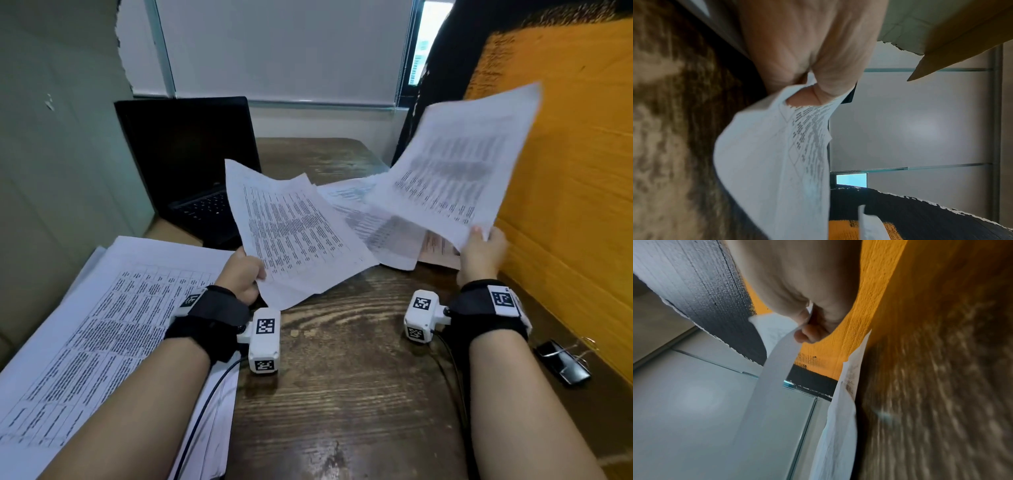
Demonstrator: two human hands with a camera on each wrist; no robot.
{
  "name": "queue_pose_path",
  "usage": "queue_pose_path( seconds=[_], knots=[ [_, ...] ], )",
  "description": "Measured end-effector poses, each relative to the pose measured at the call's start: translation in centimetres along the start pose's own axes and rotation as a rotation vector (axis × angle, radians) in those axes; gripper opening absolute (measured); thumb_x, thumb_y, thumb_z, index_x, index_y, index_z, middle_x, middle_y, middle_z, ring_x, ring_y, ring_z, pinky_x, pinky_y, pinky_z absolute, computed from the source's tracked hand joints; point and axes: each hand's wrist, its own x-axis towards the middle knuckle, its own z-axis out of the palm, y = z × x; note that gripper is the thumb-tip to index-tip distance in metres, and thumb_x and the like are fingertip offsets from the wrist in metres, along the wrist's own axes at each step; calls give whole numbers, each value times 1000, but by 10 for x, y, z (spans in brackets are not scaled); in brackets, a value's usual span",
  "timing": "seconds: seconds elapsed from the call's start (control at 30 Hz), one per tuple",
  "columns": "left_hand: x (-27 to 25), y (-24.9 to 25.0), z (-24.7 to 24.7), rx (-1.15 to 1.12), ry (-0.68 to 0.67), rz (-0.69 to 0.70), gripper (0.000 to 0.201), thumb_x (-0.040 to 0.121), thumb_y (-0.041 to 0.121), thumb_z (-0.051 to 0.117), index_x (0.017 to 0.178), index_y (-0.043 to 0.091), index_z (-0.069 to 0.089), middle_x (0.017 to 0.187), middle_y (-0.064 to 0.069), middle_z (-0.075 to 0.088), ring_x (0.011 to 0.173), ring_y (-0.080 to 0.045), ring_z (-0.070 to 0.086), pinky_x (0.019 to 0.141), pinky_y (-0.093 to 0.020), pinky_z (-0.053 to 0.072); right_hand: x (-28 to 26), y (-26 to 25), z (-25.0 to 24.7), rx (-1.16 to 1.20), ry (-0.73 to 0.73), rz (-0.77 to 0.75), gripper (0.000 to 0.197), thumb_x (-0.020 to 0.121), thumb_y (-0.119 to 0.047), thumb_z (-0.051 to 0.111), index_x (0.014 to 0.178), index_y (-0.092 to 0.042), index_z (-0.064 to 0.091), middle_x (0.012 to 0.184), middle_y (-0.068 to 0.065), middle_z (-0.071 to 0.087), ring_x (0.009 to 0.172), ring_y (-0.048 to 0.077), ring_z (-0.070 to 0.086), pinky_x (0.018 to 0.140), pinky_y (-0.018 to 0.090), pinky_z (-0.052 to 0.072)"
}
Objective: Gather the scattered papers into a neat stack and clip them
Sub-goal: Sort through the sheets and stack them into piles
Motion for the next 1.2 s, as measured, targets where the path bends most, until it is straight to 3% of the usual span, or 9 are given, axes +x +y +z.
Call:
queue_pose_path(
  seconds=[0.2, 0.3, 0.4, 0.47, 0.67, 0.8, 0.9, 1.07, 1.2],
  knots=[
    [5, -4, -6, 15, 8, -84, 77, 80, -20, 26, 146, 18, 33, 145, -11, 39, 126, -44, 41, 109, -62, 24, -36, -11, 28, 88, -460, 67, 17, 99, -2, 43, 109, -5, 58, 86, 6, 59, 64, 14, 51, 42, 16, 40],
    [7, -5, -8, -21, 34, -166, 69, 88, -7, 37, 151, 17, 21, 157, -13, 21, 132, -46, 37, 98, -61, 38, -53, -9, 38, -50, -691, 67, 19, 97, -1, 45, 106, 4, 60, 87, 10, 59, 71, 22, 53, 43, 15, 41],
    [-1, 1, -1, -45, 51, -141, 37, 97, 0, 35, 133, -2, 43, 142, -22, 44, 109, -37, 56, 82, -48, 51, -64, -9, 42, -217, -814, 58, 19, 97, -5, 48, 110, -3, 62, 90, 14, 55, 82, 23, 51, 57, 24, 45],
    [-3, -2, 3, -44, 2, -107, 30, 102, 7, 35, 124, -3, 51, 129, -21, 57, 100, -34, 60, 89, -48, 51, -67, -11, 42, -268, -858, 47, 19, 96, -5, 50, 109, -2, 63, 91, 15, 56, 83, 23, 51, 62, 27, 45],
    [-6, 0, 5, -63, -14, -103, 43, 102, 32, 36, 134, 5, 47, 130, -13, 58, 117, -34, 57, 94, -49, 47, -87, -20, 40, -366, -942, 73, 19, 95, 0, 50, 109, 5, 63, 64, 6, 45, 48, 11, 40, 42, 19, 36],
    [-6, -3, 7, 101, -34, -76, 37, 99, -4, 38, 135, -6, 43, 124, -19, 56, 109, -36, 57, 96, -47, 45, -83, -21, 52, -453, -761, -134, 25, 93, -20, 59, 118, -20, 58, 113, 11, 63, 94, 21, 61, 80, 30, 48],
    [-4, -1, 7, 116, 8, -28, 40, 98, -9, 36, 137, -3, 42, 124, -16, 55, 101, -31, 58, 92, -43, 45, -62, -10, 47, -773, -589, -248, 49, 87, -17, 58, 135, -25, 51, 139, 11, 46, 131, 34, 38, 107, 39, 31],
    [-2, 1, 6, -30, 61, 99, 40, 98, -4, 40, 138, 3, 43, 133, -18, 54, 110, -33, 57, 92, -47, 47, -46, 7, 37, -856, -714, -47, 83, 75, -36, 69, 149, -29, 31, 154, 6, 32, 143, 39, 19, 116, 52, 18],
    [0, 3, 3, -112, 126, 143, 41, 99, -2, 39, 139, 5, 42, 135, -16, 53, 118, -36, 55, 97, -50, 46, -49, 2, 42, -970, -709, -69, 69, 66, -49, 58, 131, -27, 54, 145, 8, 45, 140, 38, 28, 114, 52, 19]
  ],
)
